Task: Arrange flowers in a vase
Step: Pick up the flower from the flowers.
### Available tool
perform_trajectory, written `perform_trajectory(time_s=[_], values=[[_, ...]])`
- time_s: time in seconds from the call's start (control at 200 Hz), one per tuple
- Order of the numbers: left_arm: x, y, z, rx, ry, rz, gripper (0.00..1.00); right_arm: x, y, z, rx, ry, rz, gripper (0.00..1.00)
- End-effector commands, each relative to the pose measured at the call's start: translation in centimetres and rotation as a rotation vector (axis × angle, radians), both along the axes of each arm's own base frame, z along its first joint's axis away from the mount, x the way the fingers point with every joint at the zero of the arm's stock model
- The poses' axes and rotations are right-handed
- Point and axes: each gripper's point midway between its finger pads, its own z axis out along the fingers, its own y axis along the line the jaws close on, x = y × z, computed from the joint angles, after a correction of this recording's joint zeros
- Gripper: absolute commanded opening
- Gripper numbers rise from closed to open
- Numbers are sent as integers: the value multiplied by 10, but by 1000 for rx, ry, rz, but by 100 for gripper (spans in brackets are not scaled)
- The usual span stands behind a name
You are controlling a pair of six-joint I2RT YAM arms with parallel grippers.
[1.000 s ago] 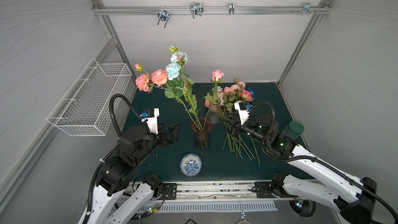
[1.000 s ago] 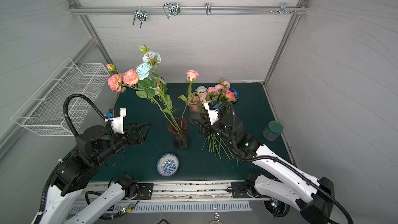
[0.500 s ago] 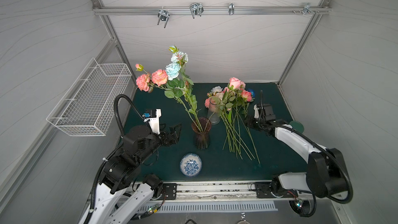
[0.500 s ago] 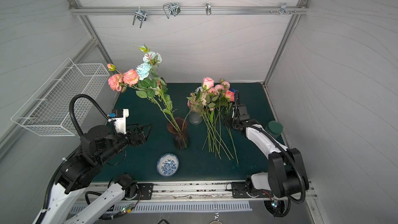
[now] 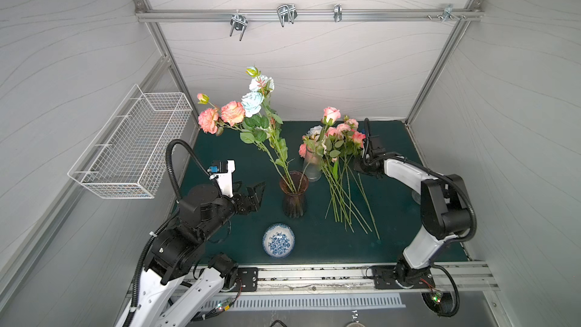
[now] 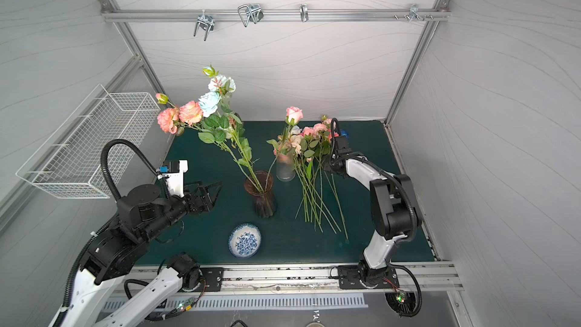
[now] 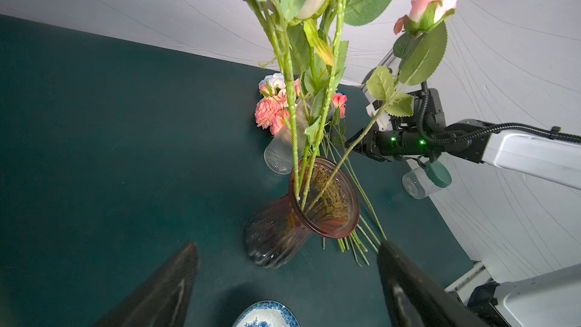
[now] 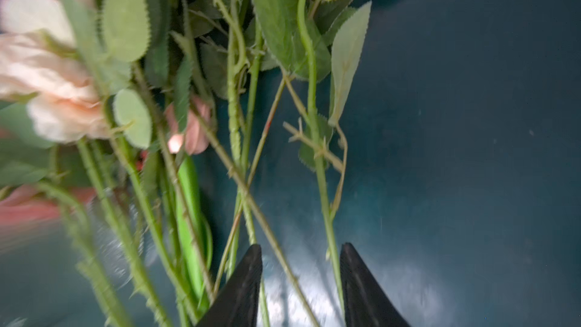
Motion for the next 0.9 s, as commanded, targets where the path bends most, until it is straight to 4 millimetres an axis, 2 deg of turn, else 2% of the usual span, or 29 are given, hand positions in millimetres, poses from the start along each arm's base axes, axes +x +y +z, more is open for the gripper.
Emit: perform_trajectory(time_s=[0.0, 0.1, 0.305, 0.43, 0.61, 0.71, 0.895], values=[[-1, 1, 9, -8, -38, -1, 91, 5, -10, -12, -62, 53, -4, 43], [-1, 2, 9, -3, -40, 1, 91, 8, -15, -23, -83, 94, -13, 40], [0, 2, 10, -1, -45, 4, 91, -1, -23, -45, -88, 136, -28, 25], [2, 0, 10, -4, -44, 0, 91, -7, -23, -51, -79, 142, -30, 21], [2, -2, 10, -9, -40, -6, 91, -14, -21, -60, -64, 157, -26, 9], [1, -1, 11, -10, -40, -8, 91, -14, -23, -51, -67, 137, -28, 0], [-1, 0, 16, -13, -50, -8, 91, -12, -34, -10, -107, 28, -46, 0]])
